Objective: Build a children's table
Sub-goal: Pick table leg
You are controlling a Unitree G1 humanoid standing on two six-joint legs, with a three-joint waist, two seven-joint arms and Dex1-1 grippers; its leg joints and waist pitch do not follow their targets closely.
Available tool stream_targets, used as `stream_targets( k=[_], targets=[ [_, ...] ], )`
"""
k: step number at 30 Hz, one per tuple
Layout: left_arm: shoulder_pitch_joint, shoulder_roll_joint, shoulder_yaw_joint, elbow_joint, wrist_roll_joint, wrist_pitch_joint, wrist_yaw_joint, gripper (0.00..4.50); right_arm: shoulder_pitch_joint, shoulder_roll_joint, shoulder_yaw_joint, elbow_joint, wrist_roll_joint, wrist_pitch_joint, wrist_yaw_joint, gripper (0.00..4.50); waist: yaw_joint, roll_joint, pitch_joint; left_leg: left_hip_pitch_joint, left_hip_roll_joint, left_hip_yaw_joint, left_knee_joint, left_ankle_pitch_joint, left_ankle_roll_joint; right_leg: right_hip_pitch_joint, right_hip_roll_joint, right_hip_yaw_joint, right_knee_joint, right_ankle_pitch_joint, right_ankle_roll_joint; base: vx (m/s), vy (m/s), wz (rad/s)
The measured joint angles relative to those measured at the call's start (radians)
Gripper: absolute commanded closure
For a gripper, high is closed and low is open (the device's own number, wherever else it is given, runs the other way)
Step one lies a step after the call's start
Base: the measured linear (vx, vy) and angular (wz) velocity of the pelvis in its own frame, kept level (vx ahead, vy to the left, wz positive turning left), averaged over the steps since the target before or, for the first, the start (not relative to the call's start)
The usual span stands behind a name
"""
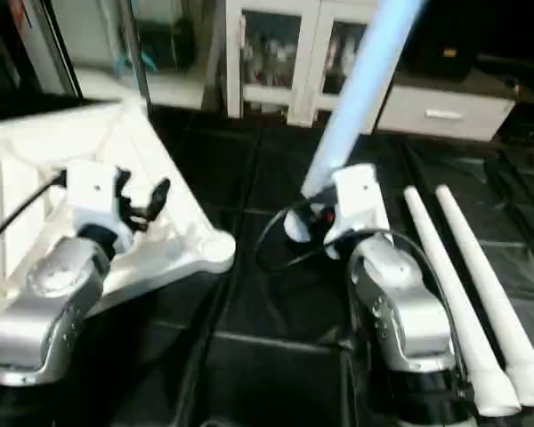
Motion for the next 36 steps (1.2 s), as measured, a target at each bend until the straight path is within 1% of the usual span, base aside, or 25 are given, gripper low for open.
stream_targets(
  k=[1, 2, 3, 4, 5, 6, 7, 8, 9, 10, 11, 12, 13, 14, 15, 16, 17, 19, 20, 21, 23, 25, 27, 31, 36],
  targets=[
    [0.001, -0.014, -0.005, -0.001, 0.000, 0.001, 0.000, 1.06, 0.004, -0.009, -0.006, 0.001, -0.001, 0.001, 0.000, 2.66, 0.009, -0.001, 0.000, -0.006, 0.000, 0.008, 0.002, -0.007, 0.025, 0.007, 0.004, 0.002, -0.011, 0.003, -0.004, 0.052, -0.065, 0.07],
    [0.000, -0.024, -0.036, -0.003, -0.002, 0.002, -0.002, 1.06, 0.009, -0.021, -0.020, 0.002, -0.005, 0.001, 0.000, 2.66, 0.023, 0.003, -0.002, -0.017, 0.004, 0.005, 0.027, -0.022, 0.076, 0.014, 0.011, 0.003, -0.030, 0.011, -0.007, 0.052, -0.065, 0.07],
    [0.001, -0.026, -0.046, -0.006, -0.003, 0.002, -0.002, 1.06, 0.009, -0.023, -0.026, 0.002, -0.008, 0.000, 0.000, 2.66, 0.031, 0.007, -0.004, -0.027, 0.004, 0.002, 0.038, -0.021, 0.081, 0.021, 0.017, 0.000, -0.043, 0.015, -0.009, 0.060, -0.038, -0.03],
    [0.001, -0.025, -0.046, -0.007, -0.002, 0.002, -0.002, 1.06, 0.009, -0.025, -0.028, 0.001, -0.014, -0.001, 0.000, 2.66, 0.033, 0.016, -0.007, -0.026, 0.009, 0.002, 0.014, -0.020, 0.080, 0.030, 0.025, -0.010, -0.054, 0.017, -0.009, 0.071, 0.006, -0.05],
    [0.003, -0.015, -0.042, -0.009, -0.002, 0.002, -0.002, 1.06, 0.008, -0.019, -0.030, 0.001, -0.020, -0.002, 0.000, 2.66, 0.037, 0.027, -0.008, -0.017, 0.022, -0.003, -0.001, 0.003, 0.014, 0.043, 0.034, -0.022, -0.063, 0.016, -0.010, 0.071, 0.006, -0.05],
    [0.005, -0.007, -0.033, -0.009, -0.002, 0.002, -0.002, 1.06, 0.008, -0.012, -0.019, 0.000, -0.019, -0.002, 0.002, 2.66, 0.030, 0.028, -0.009, -0.007, 0.025, -0.004, -0.006, 0.004, -0.008, 0.049, 0.033, -0.025, -0.069, 0.016, -0.011, 0.103, 0.035, 0.03],
    [0.009, -0.005, -0.027, -0.009, -0.001, 0.003, -0.002, 1.06, 0.006, -0.005, -0.006, 0.000, -0.017, -0.001, 0.003, 2.66, 0.023, 0.027, -0.008, -0.001, 0.023, -0.003, -0.012, 0.003, -0.008, 0.045, 0.030, -0.026, -0.072, 0.014, -0.017, 0.099, 0.040, 0.06],
    [0.014, 0.000, -0.016, -0.009, -0.001, 0.003, -0.004, 1.06, 0.001, 0.002, 0.009, 0.000, -0.016, 0.000, 0.007, 2.66, 0.015, 0.027, -0.008, 0.004, 0.015, -0.002, -0.014, 0.000, -0.004, 0.043, 0.023, -0.027, -0.060, 0.002, -0.045, 0.099, 0.040, 0.06],
    [0.015, 0.002, -0.008, -0.009, -0.002, 0.003, -0.008, 1.06, 0.000, 0.002, 0.009, -0.001, -0.012, 0.000, 0.010, 2.66, 0.011, 0.024, -0.009, 0.007, 0.008, -0.001, -0.013, -0.002, 0.000, 0.036, 0.015, -0.024, -0.042, -0.002, -0.050, 0.066, 0.029, 0.05],
    [0.015, 0.010, -0.009, -0.009, -0.002, 0.003, -0.020, 1.06, 0.000, 0.001, 0.007, -0.001, -0.005, 0.002, 0.010, 2.66, 0.005, 0.021, -0.010, 0.008, 0.001, 0.000, -0.011, -0.004, 0.003, 0.024, 0.008, -0.018, -0.028, -0.001, -0.047, 0.000, 0.000, 0.00],
    [0.015, 0.029, -0.022, -0.009, -0.003, 0.003, -0.052, 1.06, 0.000, 0.000, 0.001, -0.001, 0.006, 0.011, 0.011, 2.66, 0.002, 0.013, -0.014, 0.002, -0.006, 0.007, -0.006, -0.005, 0.006, 0.012, -0.002, -0.003, -0.026, 0.003, -0.011, 0.000, 0.000, 0.00],
    [0.015, 0.038, -0.038, -0.009, -0.003, 0.001, -0.077, 1.06, 0.001, -0.003, -0.007, -0.001, 0.012, 0.020, 0.012, 2.66, 0.007, 0.015, -0.016, -0.015, -0.007, 0.006, 0.006, -0.006, 0.015, 0.007, 0.000, 0.002, -0.019, 0.008, 0.016, 0.000, 0.000, 0.00],
    [0.018, 0.043, -0.059, -0.009, -0.006, 0.000, -0.103, 1.06, 0.005, -0.006, -0.018, 0.001, 0.014, 0.026, 0.012, 2.66, 0.010, 0.016, -0.017, -0.023, -0.006, 0.005, 0.006, -0.005, 0.013, 0.001, 0.001, 0.002, -0.017, 0.009, 0.018, 0.000, 0.000, 0.00],
    [0.028, 0.060, -0.090, -0.008, -0.020, -0.004, -0.145, 1.06, 0.006, -0.009, -0.026, 0.003, 0.014, 0.026, 0.017, 2.66, 0.012, 0.017, -0.017, -0.028, -0.005, 0.006, 0.001, 0.002, 0.002, -0.007, 0.002, 0.002, -0.016, 0.013, 0.017, 0.000, 0.000, 0.00],
    [0.039, 0.081, -0.098, -0.007, -0.036, -0.008, -0.182, 1.06, 0.006, -0.009, -0.027, 0.003, 0.014, 0.019, 0.024, 2.66, 0.013, 0.018, -0.017, -0.029, -0.004, 0.005, -0.002, 0.010, -0.011, -0.010, 0.003, 0.001, -0.017, 0.016, 0.017, 0.000, 0.000, 0.00],
    [0.051, 0.106, -0.097, -0.004, -0.054, -0.009, -0.222, 0.76, 0.006, -0.007, -0.027, 0.004, 0.014, 0.010, 0.031, 2.66, 0.016, 0.019, -0.016, -0.027, -0.002, 0.005, -0.005, 0.012, -0.014, -0.011, 0.005, 0.000, -0.021, 0.020, 0.017, 0.000, 0.000, 0.00],
    [0.069, 0.148, -0.090, -0.002, -0.074, -0.009, -0.268, 0.71, 0.006, -0.003, -0.026, 0.005, 0.014, -0.006, 0.039, 2.66, 0.021, 0.021, -0.015, -0.025, 0.000, 0.004, -0.008, 0.013, -0.018, -0.010, 0.007, -0.001, -0.027, 0.026, 0.015, 0.000, 0.000, 0.00],
    [0.088, 0.185, -0.075, 0.004, -0.087, -0.008, -0.318, 0.71, 0.003, -0.002, -0.026, 0.010, 0.013, -0.024, 0.044, 2.66, 0.026, 0.026, -0.012, -0.022, 0.005, 0.005, -0.010, 0.011, -0.023, -0.003, 0.010, -0.002, -0.038, 0.031, 0.006, -0.039, 0.009, 0.00],
    [0.096, 0.212, -0.072, 0.005, -0.091, -0.008, -0.356, 0.51, -0.005, -0.001, -0.024, 0.014, 0.013, -0.032, 0.047, 2.66, 0.030, 0.030, -0.009, -0.021, 0.007, 0.008, -0.010, 0.015, -0.024, -0.001, 0.011, -0.002, -0.042, 0.036, 0.002, -0.078, 0.018, 0.01],
    [0.107, 0.261, -0.085, 0.007, -0.096, -0.010, -0.410, 0.35, -0.011, -0.003, -0.022, 0.020, 0.017, -0.042, 0.060, 2.66, 0.029, 0.031, -0.009, -0.020, 0.008, 0.012, -0.010, 0.015, -0.024, 0.000, 0.010, 0.000, -0.042, 0.037, 0.000, -0.086, 0.024, 0.00],
    [0.125, 0.320, -0.094, 0.033, -0.100, -0.008, -0.490, 0.28, -0.013, -0.018, -0.029, 0.025, 0.028, -0.050, 0.087, 2.66, 0.029, 0.035, -0.006, -0.015, 0.008, 0.019, -0.011, 0.015, -0.024, 0.001, 0.008, 0.004, -0.042, 0.043, -0.002, -0.084, 0.023, -0.01],
    [0.126, 0.338, -0.106, 0.060, -0.100, -0.006, -0.527, 0.28, -0.015, -0.025, -0.032, 0.037, 0.043, -0.049, 0.106, 2.66, 0.029, 0.033, -0.004, -0.014, 0.010, 0.028, -0.014, 0.015, -0.024, -0.001, 0.004, 0.004, -0.042, 0.047, -0.002, -0.074, 0.015, 0.01],
    [0.119, 0.357, -0.135, 0.090, -0.101, -0.006, -0.571, 0.28, -0.017, -0.026, -0.033, 0.050, 0.050, -0.046, 0.131, 2.66, 0.028, 0.033, -0.003, -0.015, 0.010, 0.036, -0.017, 0.015, -0.024, -0.004, -0.002, 0.004, -0.042, 0.052, -0.001, -0.063, 0.012, 0.00],
    [0.082, 0.373, -0.165, 0.168, -0.095, -0.008, -0.615, 0.28, -0.027, -0.042, -0.033, 0.061, 0.060, -0.043, 0.172, 2.66, 0.026, 0.035, -0.002, -0.015, 0.010, 0.039, -0.017, 0.015, -0.024, -0.006, -0.002, 0.005, -0.044, 0.056, 0.003, 0.000, 0.000, 0.00],
    [0.009, 0.372, -0.182, 0.285, -0.056, -0.028, -0.626, 0.28, -0.044, -0.070, -0.032, 0.080, 0.079, -0.031, 0.210, 2.66, 0.024, 0.035, -0.002, -0.016, 0.012, 0.040, -0.019, 0.016, -0.024, -0.007, -0.002, 0.004, -0.046, 0.063, 0.000, 0.000, 0.000, 0.00]
  ],
)
